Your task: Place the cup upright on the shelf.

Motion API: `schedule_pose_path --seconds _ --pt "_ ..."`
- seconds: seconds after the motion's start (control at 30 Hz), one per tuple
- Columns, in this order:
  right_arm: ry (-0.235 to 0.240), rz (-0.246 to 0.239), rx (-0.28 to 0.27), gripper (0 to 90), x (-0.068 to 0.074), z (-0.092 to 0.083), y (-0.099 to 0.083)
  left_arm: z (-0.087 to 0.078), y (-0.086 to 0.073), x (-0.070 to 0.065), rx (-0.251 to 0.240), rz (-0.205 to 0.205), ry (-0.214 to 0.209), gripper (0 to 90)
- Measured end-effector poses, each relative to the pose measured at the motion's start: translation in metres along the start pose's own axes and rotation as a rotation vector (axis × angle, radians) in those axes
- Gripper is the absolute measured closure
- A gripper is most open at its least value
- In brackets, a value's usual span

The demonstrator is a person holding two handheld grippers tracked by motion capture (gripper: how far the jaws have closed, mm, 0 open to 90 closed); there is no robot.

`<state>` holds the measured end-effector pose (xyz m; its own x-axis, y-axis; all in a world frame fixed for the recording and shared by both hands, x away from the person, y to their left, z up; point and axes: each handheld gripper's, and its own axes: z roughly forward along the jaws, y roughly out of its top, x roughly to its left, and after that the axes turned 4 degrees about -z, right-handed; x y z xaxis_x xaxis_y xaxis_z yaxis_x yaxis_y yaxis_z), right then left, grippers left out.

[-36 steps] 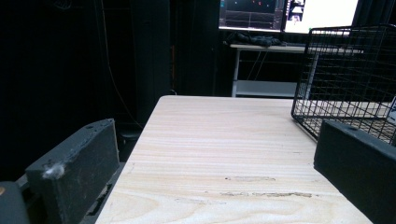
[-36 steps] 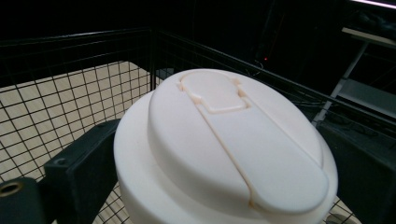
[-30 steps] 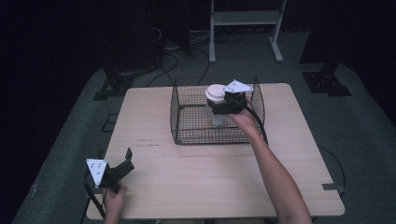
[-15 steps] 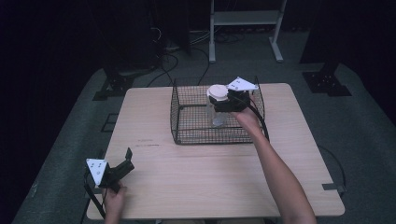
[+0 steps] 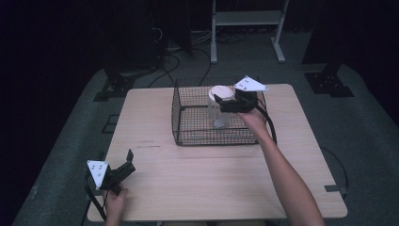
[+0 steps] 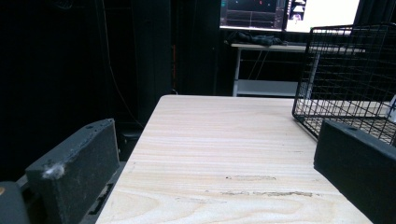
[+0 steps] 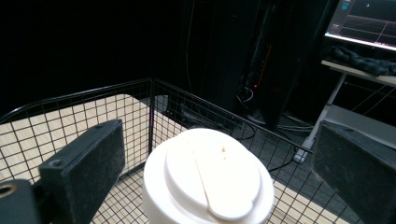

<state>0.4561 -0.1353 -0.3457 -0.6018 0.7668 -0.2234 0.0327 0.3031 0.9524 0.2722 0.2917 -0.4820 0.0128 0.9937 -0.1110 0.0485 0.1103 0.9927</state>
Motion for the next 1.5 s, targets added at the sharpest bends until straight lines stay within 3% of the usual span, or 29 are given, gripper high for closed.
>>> schedule_pose_path --seconds 0.83,1.5 --pt "0.019 -0.022 -0.017 2.2 0.005 -0.036 -0.002 0.000 0.000 -0.001 0.002 0.009 0.003 0.0" --pt "0.032 -0.001 -0.016 2.2 0.004 -0.063 -0.016 0.000 0.000 -0.001 0.001 0.012 0.003 0.0"
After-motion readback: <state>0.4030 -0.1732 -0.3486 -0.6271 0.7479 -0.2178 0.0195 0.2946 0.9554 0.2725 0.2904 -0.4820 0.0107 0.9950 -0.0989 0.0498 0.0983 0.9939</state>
